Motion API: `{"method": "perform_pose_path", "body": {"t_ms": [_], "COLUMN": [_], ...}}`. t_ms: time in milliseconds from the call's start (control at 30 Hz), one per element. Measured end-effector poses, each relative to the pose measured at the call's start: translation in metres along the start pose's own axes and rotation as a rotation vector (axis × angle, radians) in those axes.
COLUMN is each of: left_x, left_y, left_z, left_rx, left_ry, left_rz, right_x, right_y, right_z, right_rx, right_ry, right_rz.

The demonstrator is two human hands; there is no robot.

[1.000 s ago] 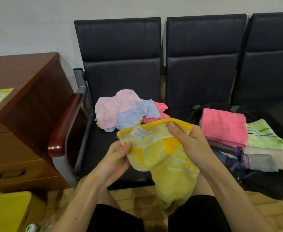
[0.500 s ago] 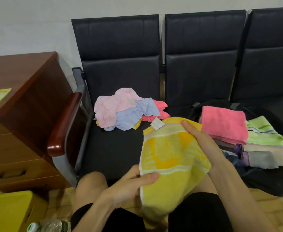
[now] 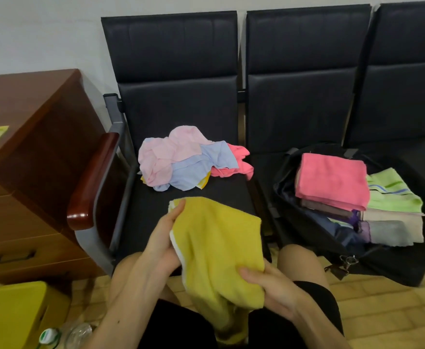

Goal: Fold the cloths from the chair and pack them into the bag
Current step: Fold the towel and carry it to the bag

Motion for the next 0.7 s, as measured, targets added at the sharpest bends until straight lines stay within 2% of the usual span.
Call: {"method": "perform_pose_path", "body": {"t_ms": [67,133,233,333,433,567,700], "left_x": [0.009,0.009,-0.028,-0.056,-0.04,0.008,0.05], "left_y": [-0.007,-0.012,-0.004,-0.003,-0.009,-0.007,-0.005], "left_z": [0.003,0.004,-0.001,-0.007,-0.006,-0.003,-0.005], "left_rx": [0.0,-0.058,-0.178,-0.257,-0.179,0.025,0.184], "left_ry": [0.022,0.032,-0.146,-0.243,-0.111,0.136,0.36], "left_rz": [-0.071,-0.104,-0.043,0.077,0.336,0.532,0.614], "right_x": [-0.021,-0.045,-0.073,-0.094,-0.1,-0.072,-0.112], "right_y": [0.01,0.019,0.026,0.034,0.028,0.01,0.012], "right_z": [-0.001,0.0,0.005,0.01,0.009,0.01,0.0], "right_rx": [-0.016,0.011,0.098,0.074,0.014,0.04,0.099], "right_ry": [-0.071,-0.195,-0.281,-0.317,-0.342,-0.182,-0.398], "right_rz": [-0.091,-0.083,0.05,0.107,0.116,-0.259,-0.271]}}
Point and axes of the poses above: each hand's wrist, its own z-axis towards the middle knuckle, its own y-axis out of the palm, x = y × z, the point moved 9 cm from there along z, towards the middle knuckle, and after that the axes turned 7 degrees about -y, right-handed, at the moved point
